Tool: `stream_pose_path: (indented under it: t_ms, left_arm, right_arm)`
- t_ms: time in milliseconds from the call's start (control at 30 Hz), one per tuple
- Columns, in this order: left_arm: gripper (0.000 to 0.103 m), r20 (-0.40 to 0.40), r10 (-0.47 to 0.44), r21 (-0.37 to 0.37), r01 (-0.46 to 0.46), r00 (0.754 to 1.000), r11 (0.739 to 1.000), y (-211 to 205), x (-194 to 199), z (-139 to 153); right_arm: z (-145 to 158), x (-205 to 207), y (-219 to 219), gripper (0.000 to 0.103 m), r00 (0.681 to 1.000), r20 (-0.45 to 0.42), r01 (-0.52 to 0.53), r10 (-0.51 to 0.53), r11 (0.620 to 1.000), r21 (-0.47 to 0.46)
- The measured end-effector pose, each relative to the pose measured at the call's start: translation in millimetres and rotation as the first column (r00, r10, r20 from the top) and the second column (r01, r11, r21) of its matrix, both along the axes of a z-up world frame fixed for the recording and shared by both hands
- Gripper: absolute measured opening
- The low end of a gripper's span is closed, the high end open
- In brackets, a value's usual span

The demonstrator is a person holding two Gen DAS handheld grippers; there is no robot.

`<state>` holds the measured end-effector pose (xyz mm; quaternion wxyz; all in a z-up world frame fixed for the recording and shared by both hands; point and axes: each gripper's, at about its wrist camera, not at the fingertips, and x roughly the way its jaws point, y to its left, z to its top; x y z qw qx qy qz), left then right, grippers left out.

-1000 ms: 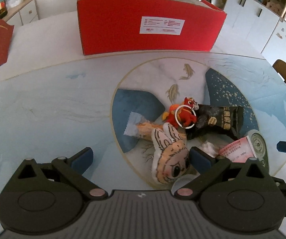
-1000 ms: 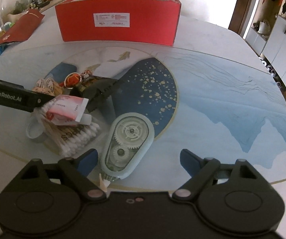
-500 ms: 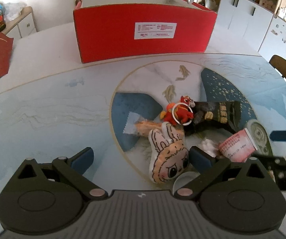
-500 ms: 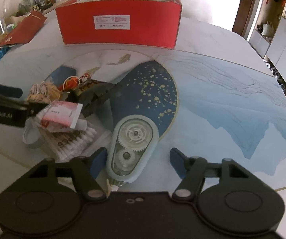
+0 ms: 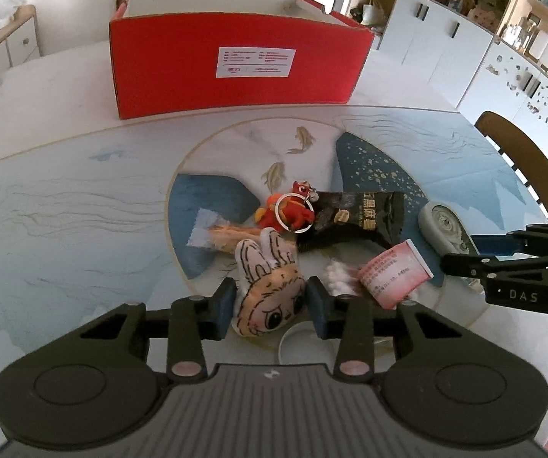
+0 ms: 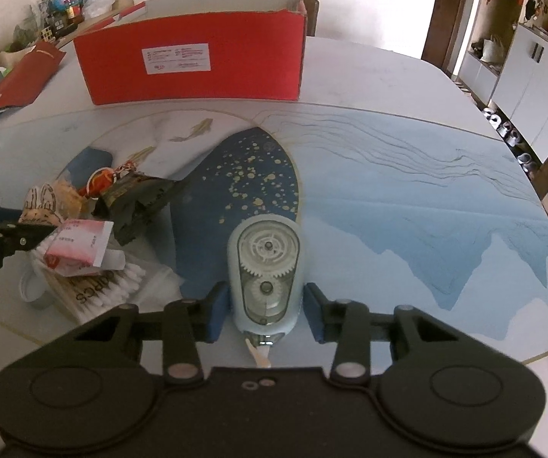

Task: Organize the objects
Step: 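Grasp the bunny-face pouch with the left gripper while the right grasps the tape dispenser, then carry the bunny pouch and tape dispenser with both grippers into the red box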

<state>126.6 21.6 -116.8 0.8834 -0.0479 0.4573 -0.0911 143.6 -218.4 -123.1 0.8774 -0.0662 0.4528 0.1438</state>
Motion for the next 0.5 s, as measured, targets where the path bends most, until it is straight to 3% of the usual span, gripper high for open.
stream_pose_path:
  t_ms: [500]
  left_arm:
    - [0.037,0.019,0.063,-0.14,-0.059,0.998,0.988,20,-3,30]
  right_arm:
    - [36,-3,-4,0.04,0.997,0.074,-0.038,0.034,0.998,0.048]
